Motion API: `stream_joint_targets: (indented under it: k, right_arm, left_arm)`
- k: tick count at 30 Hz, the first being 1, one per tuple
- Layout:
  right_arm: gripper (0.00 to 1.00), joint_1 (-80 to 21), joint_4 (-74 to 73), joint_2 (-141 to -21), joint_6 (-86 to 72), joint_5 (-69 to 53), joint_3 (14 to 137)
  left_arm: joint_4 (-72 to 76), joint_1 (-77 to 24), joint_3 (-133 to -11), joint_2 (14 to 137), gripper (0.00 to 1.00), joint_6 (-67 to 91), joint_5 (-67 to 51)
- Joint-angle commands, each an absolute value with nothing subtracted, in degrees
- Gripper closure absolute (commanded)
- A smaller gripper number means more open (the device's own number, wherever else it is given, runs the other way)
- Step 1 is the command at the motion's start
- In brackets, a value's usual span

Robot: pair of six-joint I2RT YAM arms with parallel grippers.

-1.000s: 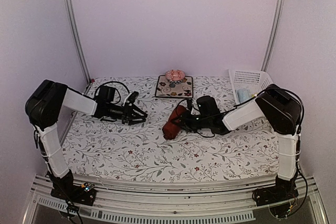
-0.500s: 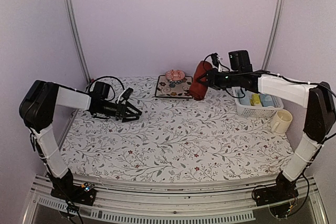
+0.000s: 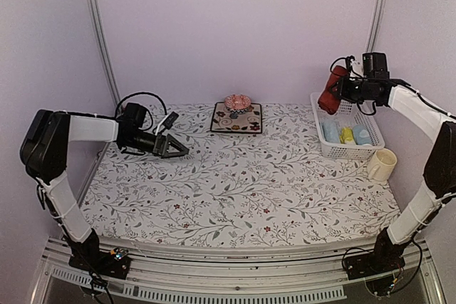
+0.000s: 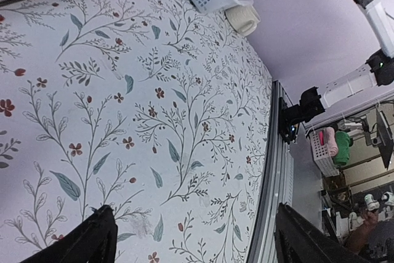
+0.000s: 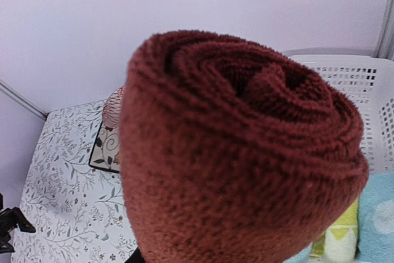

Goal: Roll the towels
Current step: Place the towel in the storage box.

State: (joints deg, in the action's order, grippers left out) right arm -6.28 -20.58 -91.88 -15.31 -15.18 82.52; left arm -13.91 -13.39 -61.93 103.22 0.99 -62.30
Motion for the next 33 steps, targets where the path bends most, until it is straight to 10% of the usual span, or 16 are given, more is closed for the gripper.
stream_joint_targets:
  k: [1,33]
  right_arm:
    - [0.69,-5.4,-25.2,-93.0,-10.2,-6.6,87.3]
    - [0.75,-10.7,-34.8,-109.1,-2.9,-3.3,89.7]
  left_arm:
    - [-17.2,-12.8,-62.8,101.4,0.11,-3.0,-61.0]
    - [-17.0,-12.8,-63.0,103.2,0.03,-4.4,-60.2]
